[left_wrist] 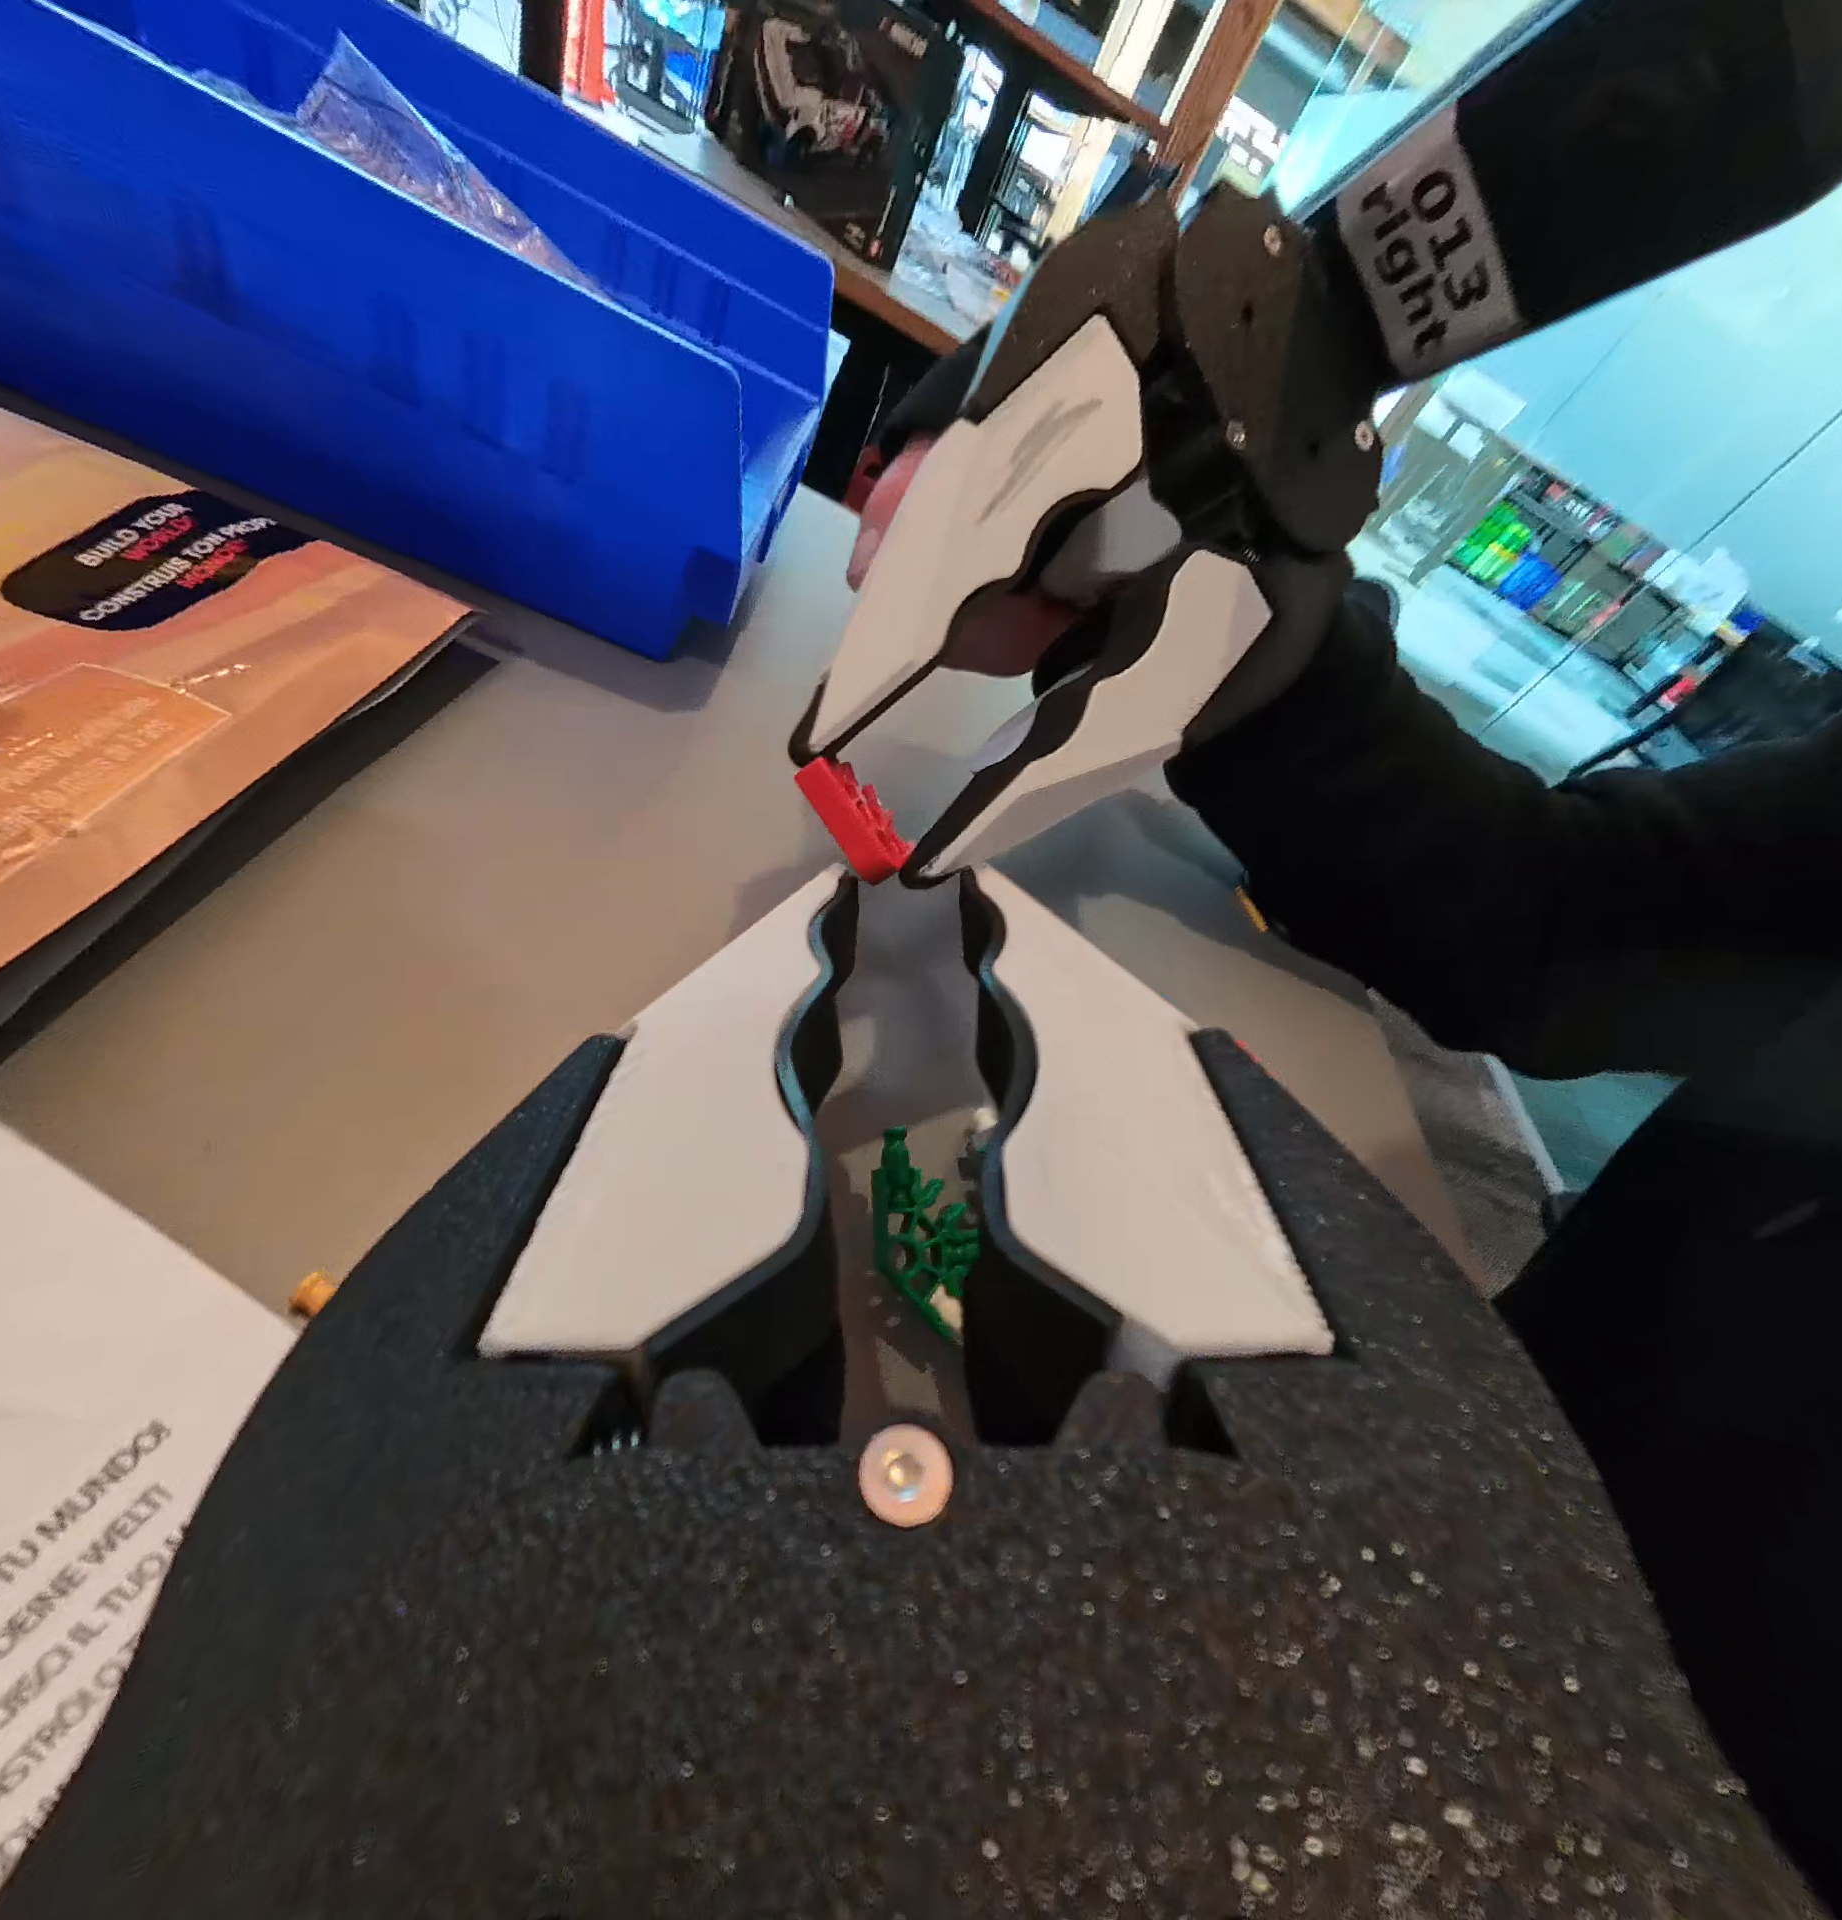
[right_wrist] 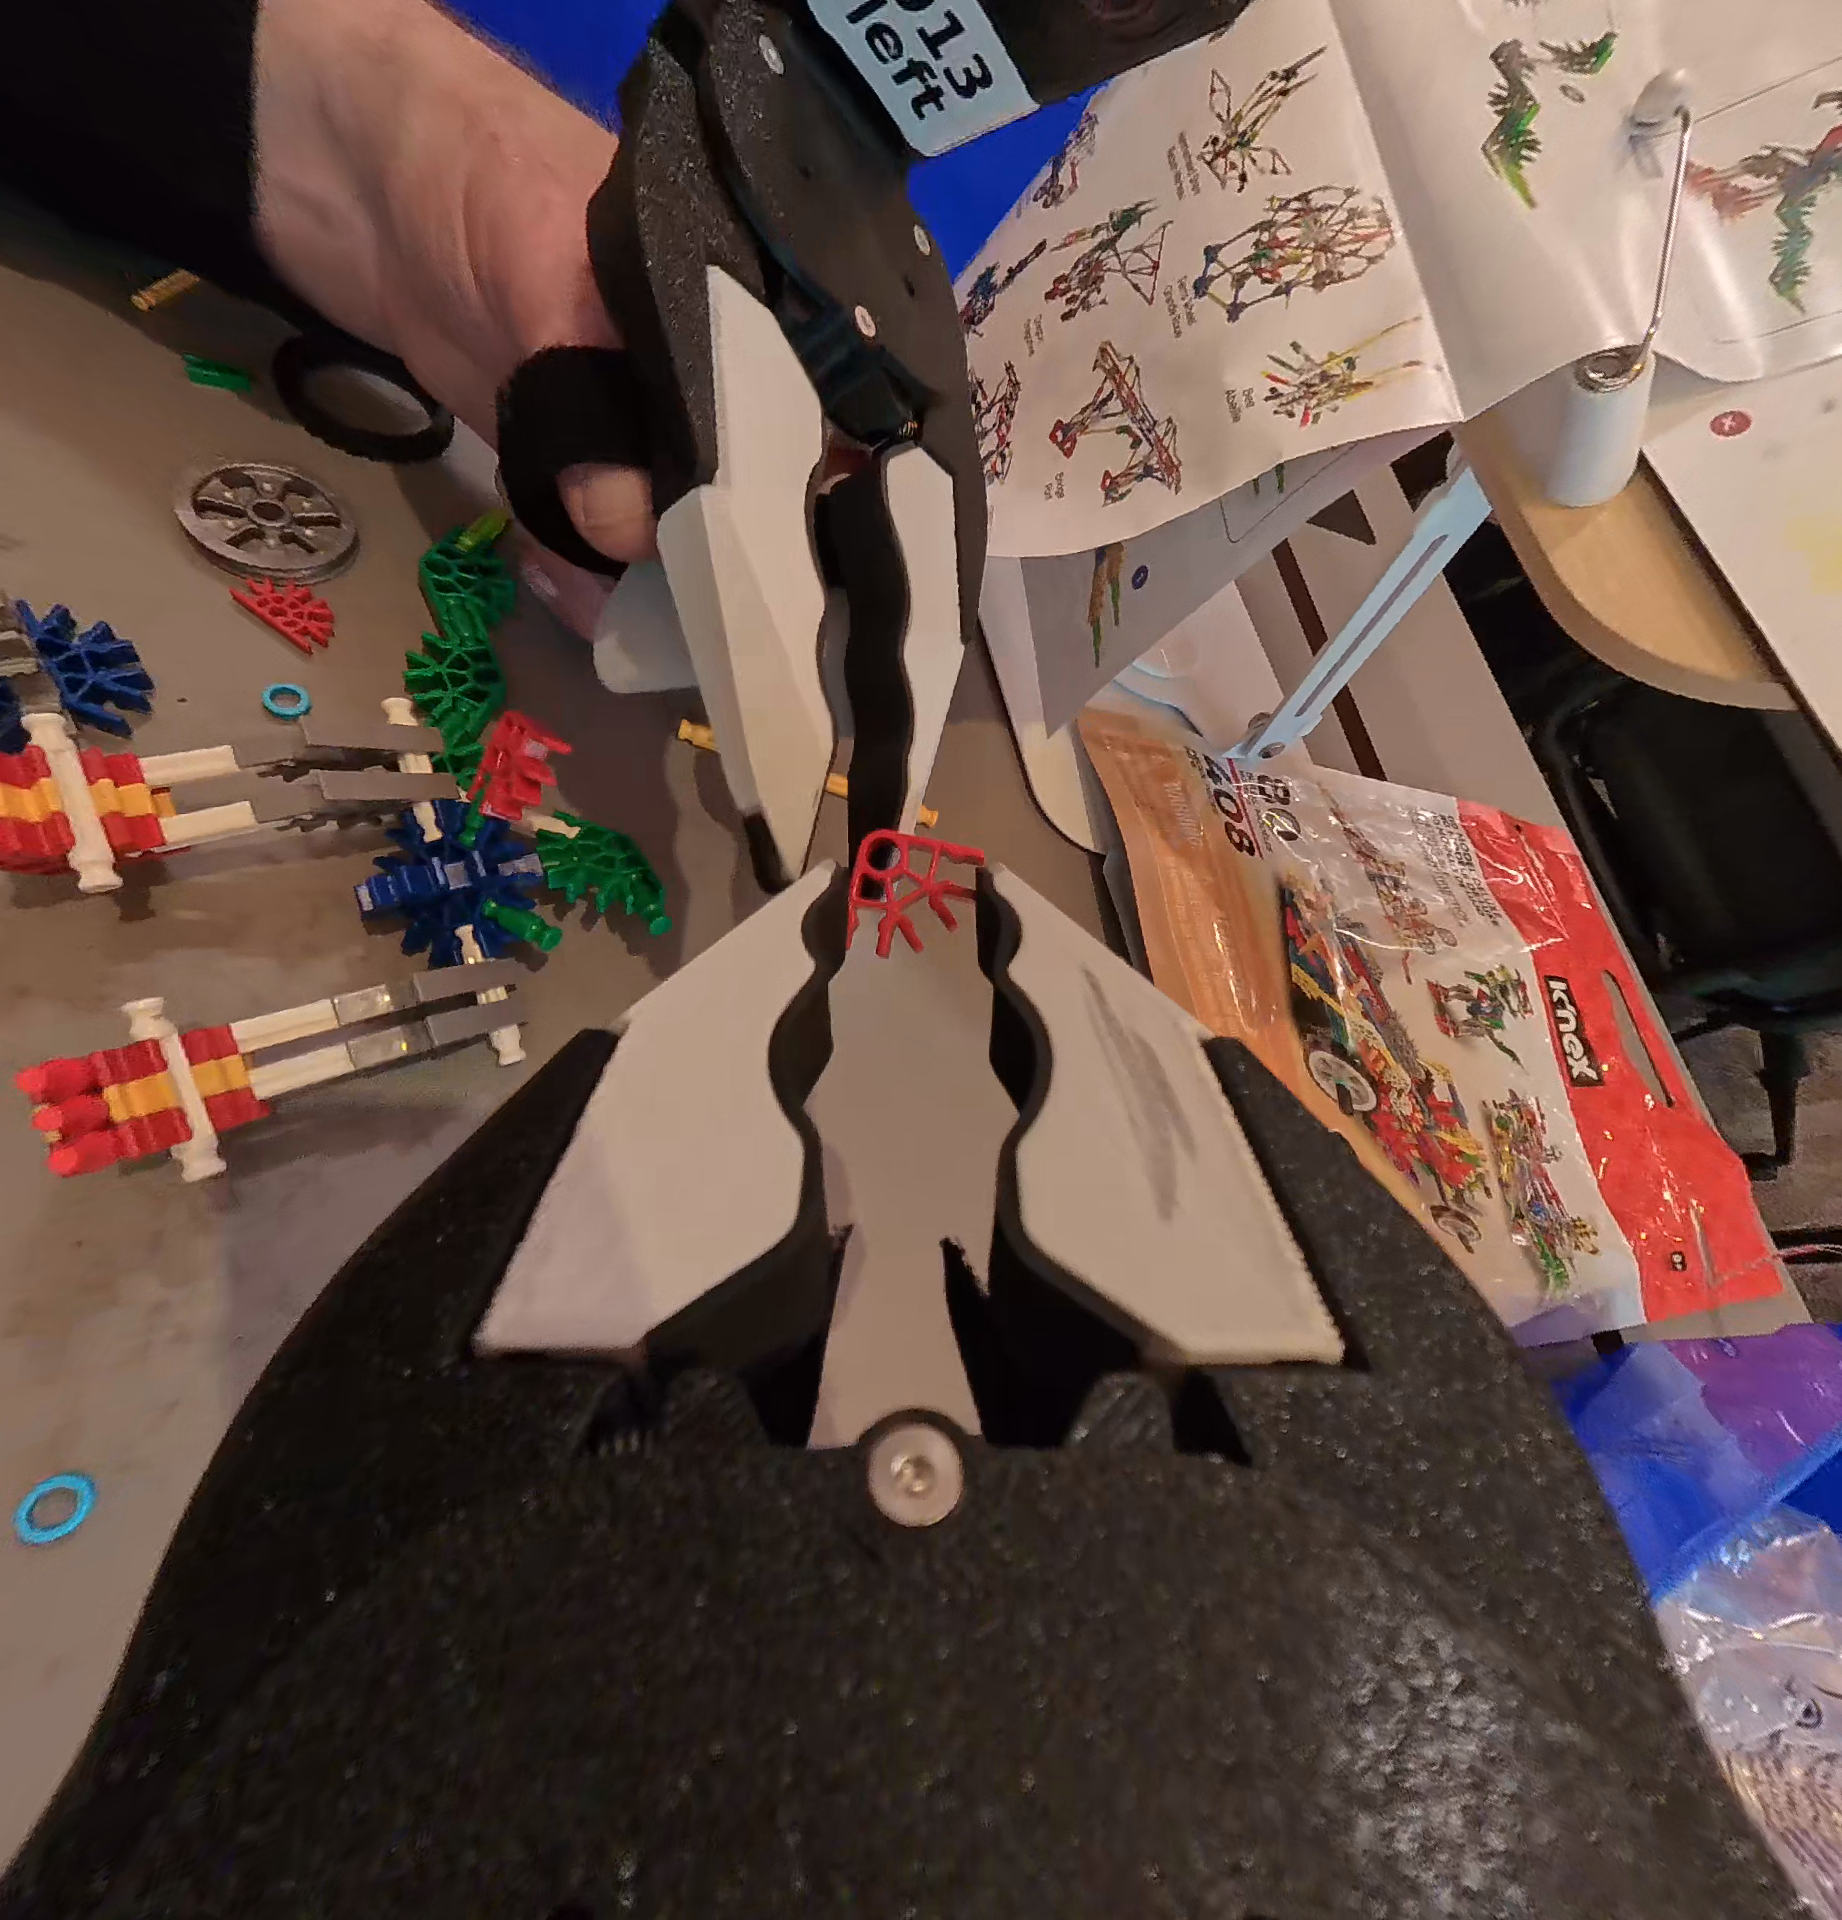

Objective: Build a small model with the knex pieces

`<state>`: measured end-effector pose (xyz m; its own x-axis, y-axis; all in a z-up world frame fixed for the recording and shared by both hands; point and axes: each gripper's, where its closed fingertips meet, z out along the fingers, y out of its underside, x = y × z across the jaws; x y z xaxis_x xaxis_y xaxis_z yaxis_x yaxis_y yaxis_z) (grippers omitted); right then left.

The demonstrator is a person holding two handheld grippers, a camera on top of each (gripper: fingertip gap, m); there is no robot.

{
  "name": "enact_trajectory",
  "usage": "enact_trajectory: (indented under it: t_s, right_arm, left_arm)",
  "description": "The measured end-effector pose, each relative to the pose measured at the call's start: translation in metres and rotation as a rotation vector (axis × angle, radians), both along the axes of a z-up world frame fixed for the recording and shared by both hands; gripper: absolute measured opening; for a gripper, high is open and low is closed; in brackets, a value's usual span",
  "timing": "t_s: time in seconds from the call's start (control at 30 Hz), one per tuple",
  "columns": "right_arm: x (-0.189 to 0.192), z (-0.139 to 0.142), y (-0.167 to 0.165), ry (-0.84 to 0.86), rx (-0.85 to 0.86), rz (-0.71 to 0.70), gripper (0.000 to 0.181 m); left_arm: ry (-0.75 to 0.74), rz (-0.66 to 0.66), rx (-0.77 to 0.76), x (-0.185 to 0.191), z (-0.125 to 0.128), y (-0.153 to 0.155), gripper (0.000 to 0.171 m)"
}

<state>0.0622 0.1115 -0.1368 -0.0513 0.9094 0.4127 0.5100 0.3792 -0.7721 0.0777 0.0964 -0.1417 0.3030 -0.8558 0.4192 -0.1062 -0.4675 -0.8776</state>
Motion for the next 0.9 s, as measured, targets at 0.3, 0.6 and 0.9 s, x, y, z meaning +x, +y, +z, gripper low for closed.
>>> enact_trajectory:
  t_s: [0.3,0.6,0.9]
  right_arm:
    - [0.0004,0.0016,-0.0032,0.004,0.005,0.014,0.024]
    - [0.0013,0.0046,-0.0050,0.012,0.014,0.025,0.024]
    - [0.0029,0.0036,-0.0068,0.033,-0.057,0.041,0.024]
  left_arm:
    - [-0.096,-0.004,-0.039,-0.0027,0.0101,0.0012,0.012]
    - [-0.093,-0.004,-0.029,-0.0032,0.0116,0.0007,0.006]
    - [-0.050,-0.015,0.005,-0.0030,0.0086,-0.0013,0.005]
